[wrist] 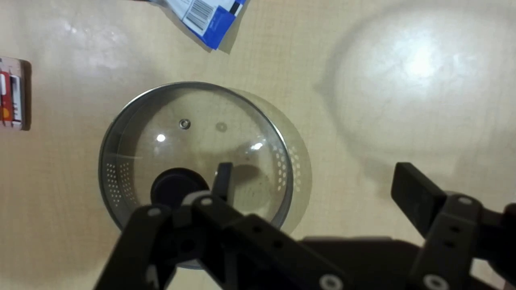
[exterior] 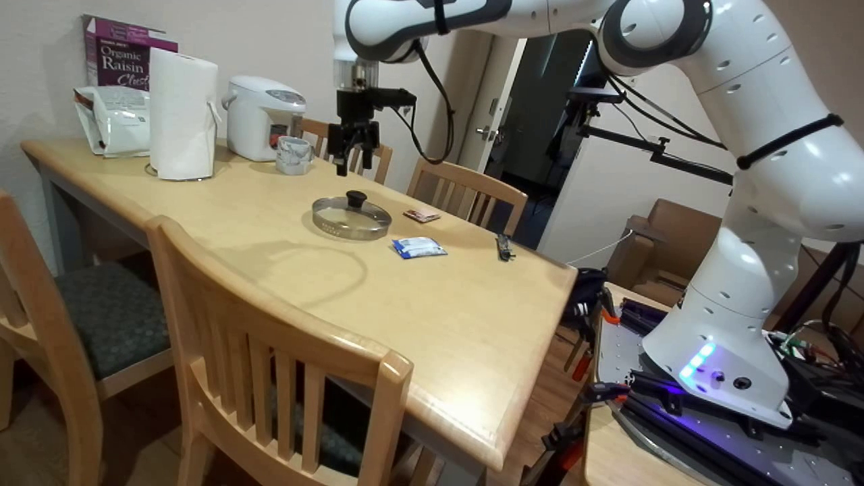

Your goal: Place the glass lid on top of the white packet

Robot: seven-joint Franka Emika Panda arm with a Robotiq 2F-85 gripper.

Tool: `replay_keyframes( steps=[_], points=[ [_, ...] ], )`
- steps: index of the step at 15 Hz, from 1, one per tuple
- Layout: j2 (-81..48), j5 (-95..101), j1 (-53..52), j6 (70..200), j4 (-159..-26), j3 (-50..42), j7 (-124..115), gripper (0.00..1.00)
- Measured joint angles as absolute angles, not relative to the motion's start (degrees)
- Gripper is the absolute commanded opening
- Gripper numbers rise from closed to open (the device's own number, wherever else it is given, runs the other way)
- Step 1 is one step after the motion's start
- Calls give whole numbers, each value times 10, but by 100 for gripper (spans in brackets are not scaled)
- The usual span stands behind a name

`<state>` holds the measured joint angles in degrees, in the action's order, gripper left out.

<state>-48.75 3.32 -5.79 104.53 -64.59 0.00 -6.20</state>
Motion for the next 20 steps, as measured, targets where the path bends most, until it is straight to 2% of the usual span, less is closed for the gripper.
replay_keyframes(
  steps=[7,20],
  points=[
    [-488,18,-12,1024,-602,-13,-62,100],
    [-501,-35,-3,888,-547,-13,-69,100]
  ],
)
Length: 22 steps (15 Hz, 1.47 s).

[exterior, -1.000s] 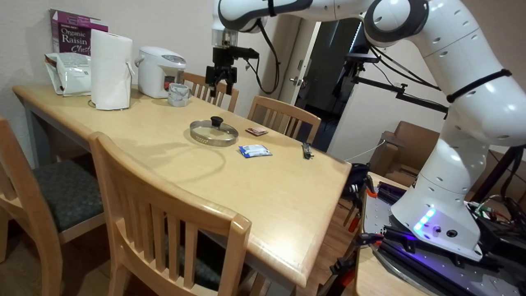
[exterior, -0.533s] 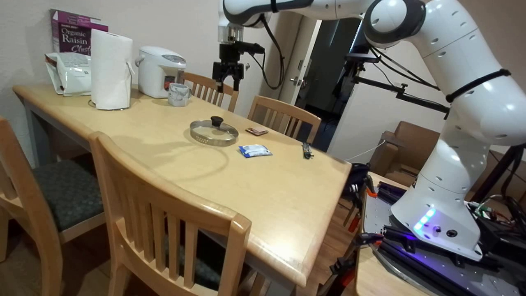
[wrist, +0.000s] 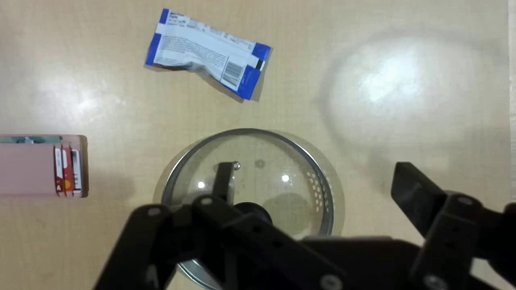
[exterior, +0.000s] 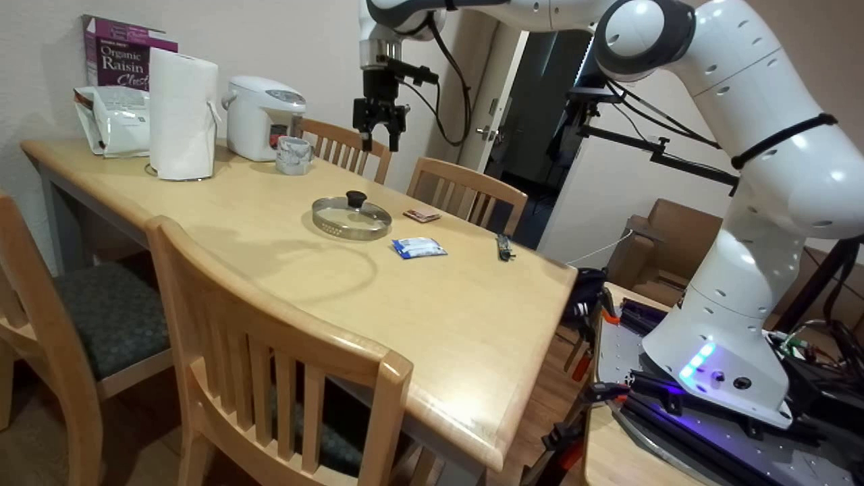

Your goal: Place the glass lid on top of the white packet

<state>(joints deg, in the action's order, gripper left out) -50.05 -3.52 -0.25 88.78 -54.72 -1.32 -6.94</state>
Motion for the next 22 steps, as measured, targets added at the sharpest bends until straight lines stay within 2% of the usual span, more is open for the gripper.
replay_keyframes(
  steps=[12,22],
  points=[
    [-514,-42,-2,946,-548,-21,-83,100],
    [-601,-41,-4,956,-549,-24,-83,100]
  ],
)
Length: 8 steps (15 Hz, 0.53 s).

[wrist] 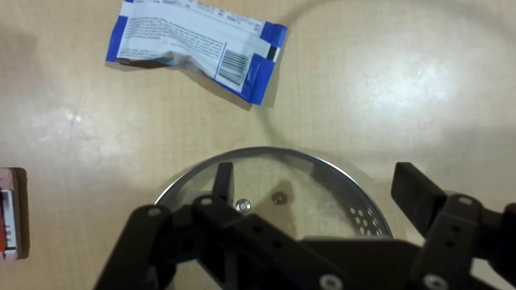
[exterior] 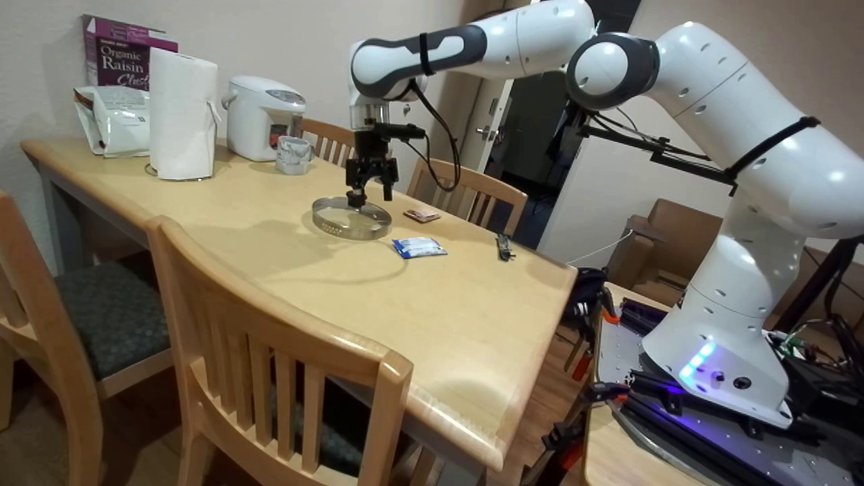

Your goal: Place the glass lid on top of the white packet

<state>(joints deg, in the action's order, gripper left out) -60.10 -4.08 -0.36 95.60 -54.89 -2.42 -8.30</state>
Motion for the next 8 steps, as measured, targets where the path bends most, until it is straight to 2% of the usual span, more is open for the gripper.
replay_keyframes(
  steps=[5,8],
  points=[
    [-598,-36,-9,956,-525,-32,-84,100],
    [-599,-36,-7,910,-515,-32,-84,100]
  ],
)
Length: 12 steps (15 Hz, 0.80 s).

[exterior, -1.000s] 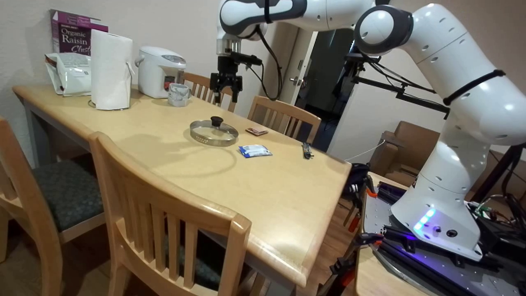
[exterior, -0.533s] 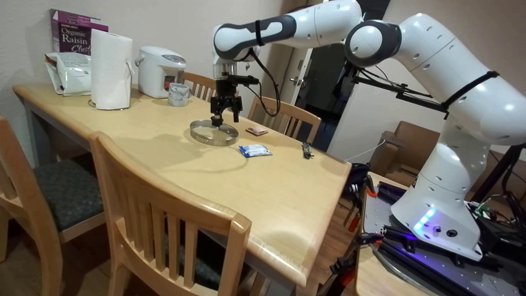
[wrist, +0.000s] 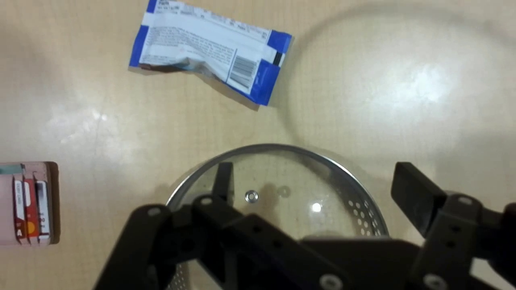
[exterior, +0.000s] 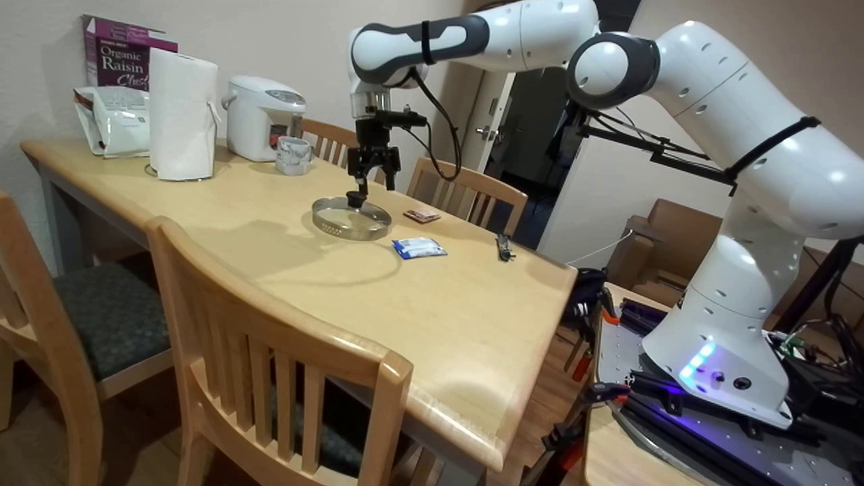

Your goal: Place the glass lid on top of the white packet

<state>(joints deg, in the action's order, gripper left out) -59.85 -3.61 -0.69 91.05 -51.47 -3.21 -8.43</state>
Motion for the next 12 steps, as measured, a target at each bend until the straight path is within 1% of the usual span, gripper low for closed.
replay_keyframes(
  steps=[3,12],
  points=[
    [-599,-36,-4,850,-505,-31,-84,100],
    [-600,-36,-5,848,-505,-31,-84,100]
  ],
)
